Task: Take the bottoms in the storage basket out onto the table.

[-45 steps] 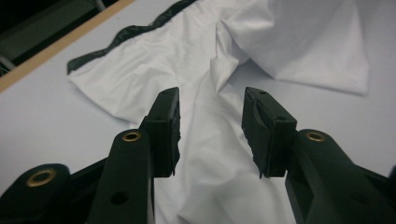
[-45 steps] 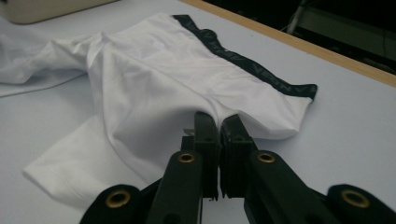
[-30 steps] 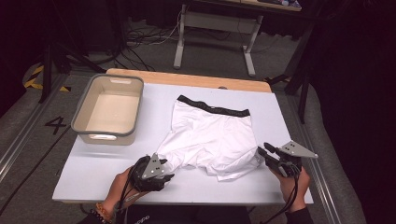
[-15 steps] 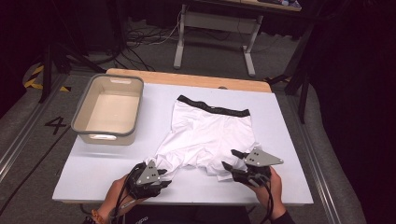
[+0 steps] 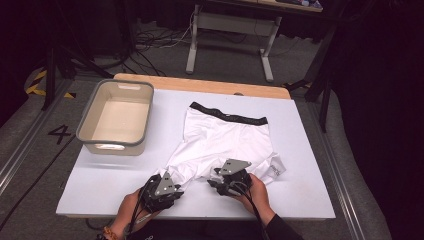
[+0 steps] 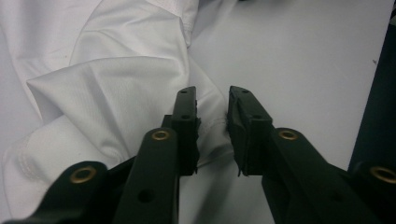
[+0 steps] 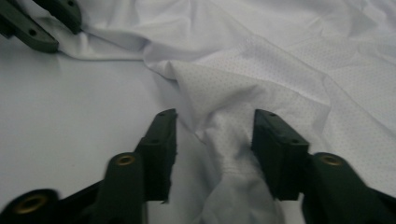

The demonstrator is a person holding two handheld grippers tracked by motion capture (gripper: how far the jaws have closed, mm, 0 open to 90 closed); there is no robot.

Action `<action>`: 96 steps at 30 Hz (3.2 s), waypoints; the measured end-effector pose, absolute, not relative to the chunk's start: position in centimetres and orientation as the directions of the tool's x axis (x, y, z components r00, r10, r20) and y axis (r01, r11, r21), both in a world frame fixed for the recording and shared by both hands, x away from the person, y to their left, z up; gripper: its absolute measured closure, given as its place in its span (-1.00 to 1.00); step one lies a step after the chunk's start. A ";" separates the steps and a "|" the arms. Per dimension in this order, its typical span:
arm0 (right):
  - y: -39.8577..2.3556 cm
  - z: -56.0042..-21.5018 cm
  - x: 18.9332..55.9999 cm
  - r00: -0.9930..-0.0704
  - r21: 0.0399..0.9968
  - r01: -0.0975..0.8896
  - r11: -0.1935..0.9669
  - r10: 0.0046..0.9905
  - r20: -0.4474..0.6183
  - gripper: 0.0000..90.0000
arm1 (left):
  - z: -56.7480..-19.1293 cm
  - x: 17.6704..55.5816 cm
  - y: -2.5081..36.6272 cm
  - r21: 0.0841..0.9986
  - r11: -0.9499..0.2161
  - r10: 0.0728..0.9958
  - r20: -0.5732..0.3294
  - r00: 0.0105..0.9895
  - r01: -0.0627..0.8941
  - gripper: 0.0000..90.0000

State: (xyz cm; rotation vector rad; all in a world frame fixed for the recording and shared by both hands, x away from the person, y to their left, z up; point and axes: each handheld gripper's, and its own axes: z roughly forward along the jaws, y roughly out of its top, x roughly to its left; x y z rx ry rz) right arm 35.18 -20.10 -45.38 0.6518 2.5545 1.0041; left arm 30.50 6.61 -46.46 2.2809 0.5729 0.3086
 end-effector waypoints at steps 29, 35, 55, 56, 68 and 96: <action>-29.4 -39.9 38.9 -0.549 0.875 0.257 0.412 0.807 -0.219 0.97 | -44.4 30.3 7.1 0.824 -0.497 0.540 0.049 0.840 0.271 0.26; -30.0 -40.5 39.2 -0.541 0.868 0.291 0.403 0.817 -0.199 0.90 | -44.9 30.7 6.5 0.814 -0.509 0.538 0.045 0.842 0.282 0.12; -24.5 -42.6 31.0 -0.867 0.832 0.224 0.507 0.494 -0.067 -0.02 | -46.2 29.9 4.5 0.734 -0.607 0.464 0.017 0.886 0.304 -0.18; -23.8 -43.0 30.8 -0.879 0.812 0.213 0.543 0.470 -0.083 -0.11 | -46.4 30.1 4.3 0.726 -0.614 0.466 0.016 0.885 0.311 -0.18; -21.1 -45.4 31.4 -0.913 0.726 0.178 0.664 0.387 -0.129 0.88 | -46.2 31.3 4.4 0.720 -0.617 0.496 0.043 0.867 0.317 0.55; -22.3 -43.0 30.5 -0.887 0.837 0.164 0.522 0.449 -0.106 0.68 | -38.6 28.3 13.3 0.908 -0.389 0.673 0.163 0.722 0.157 0.62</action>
